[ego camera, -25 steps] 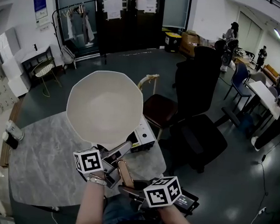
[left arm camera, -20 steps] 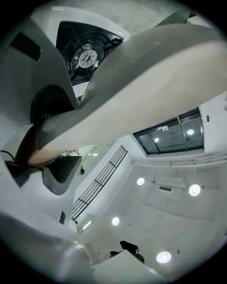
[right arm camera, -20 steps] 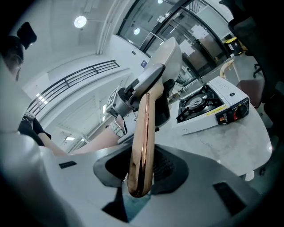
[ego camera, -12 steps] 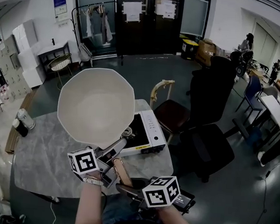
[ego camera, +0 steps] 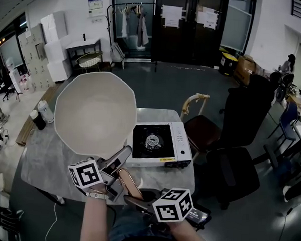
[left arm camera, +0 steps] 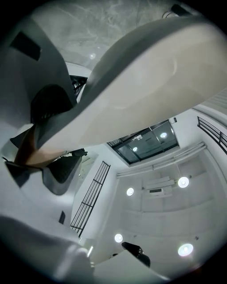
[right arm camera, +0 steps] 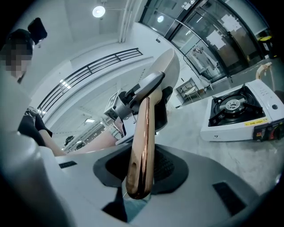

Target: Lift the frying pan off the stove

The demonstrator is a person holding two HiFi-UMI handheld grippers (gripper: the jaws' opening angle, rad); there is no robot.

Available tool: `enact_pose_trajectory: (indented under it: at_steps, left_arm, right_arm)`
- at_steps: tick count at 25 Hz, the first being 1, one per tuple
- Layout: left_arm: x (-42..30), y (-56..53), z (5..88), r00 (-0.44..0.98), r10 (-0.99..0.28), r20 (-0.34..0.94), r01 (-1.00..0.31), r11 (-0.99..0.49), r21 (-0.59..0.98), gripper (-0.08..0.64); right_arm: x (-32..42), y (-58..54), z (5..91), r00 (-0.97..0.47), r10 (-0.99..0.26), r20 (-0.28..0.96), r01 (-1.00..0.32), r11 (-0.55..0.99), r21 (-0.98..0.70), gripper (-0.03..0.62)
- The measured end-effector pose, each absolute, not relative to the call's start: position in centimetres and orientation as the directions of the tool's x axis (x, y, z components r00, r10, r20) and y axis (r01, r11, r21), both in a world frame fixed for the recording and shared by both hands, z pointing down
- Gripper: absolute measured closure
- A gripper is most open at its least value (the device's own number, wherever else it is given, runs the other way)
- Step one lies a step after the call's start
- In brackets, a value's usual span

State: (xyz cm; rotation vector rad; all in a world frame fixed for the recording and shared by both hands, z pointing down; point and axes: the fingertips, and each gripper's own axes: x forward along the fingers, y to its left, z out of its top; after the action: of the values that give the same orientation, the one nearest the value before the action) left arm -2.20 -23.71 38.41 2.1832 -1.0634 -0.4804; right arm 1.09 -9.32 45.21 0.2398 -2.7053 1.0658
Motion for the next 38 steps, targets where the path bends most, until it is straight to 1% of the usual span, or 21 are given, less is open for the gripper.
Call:
enact_pose_trajectory:
  at_steps: [4,9,15,21,38]
  left_arm:
    - [-4.5,-22.8,38.3,0.520,-0.853,-0.027,-0.605,-0.391,0.693,0.324]
    - [-6.1,-21.9,37.8,0.446,-0.894,-0.046,-0.631,-0.351,0.691,0.319]
    - [-7.0,-21.5,37.1,0.396,-0.916,-0.061,-0.643,-0.324,0.694,0.313]
    - [-6.6,-21.5,36.5,0.408,-0.910,-0.073,-0.642,-0.344,0.685,0.311]
    - [-5.2,-21.7,36.0,0.438,-0.896,-0.067,-0.655,-0.369,0.659,0.311]
  right_arm:
    - [0.5,-9.0,44.6,-0.968,-0.045,0.246,-0.193,0.760,-0.621,0.466]
    - [0.1,-9.0,44.2,-0.970,-0.018,0.242,-0.158,0.804,-0.574,0.468]
    - [-0.1,-9.1,43.2,-0.974,-0.011,0.226,-0.135,0.831,-0.540,0.468]
    - [-0.1,-8.9,43.0,-0.977,0.007,0.213,-0.119,0.809,-0.575,0.469]
    - [0.6,-8.9,43.1,-0.976,-0.001,0.217,-0.129,0.807,-0.576,0.471]
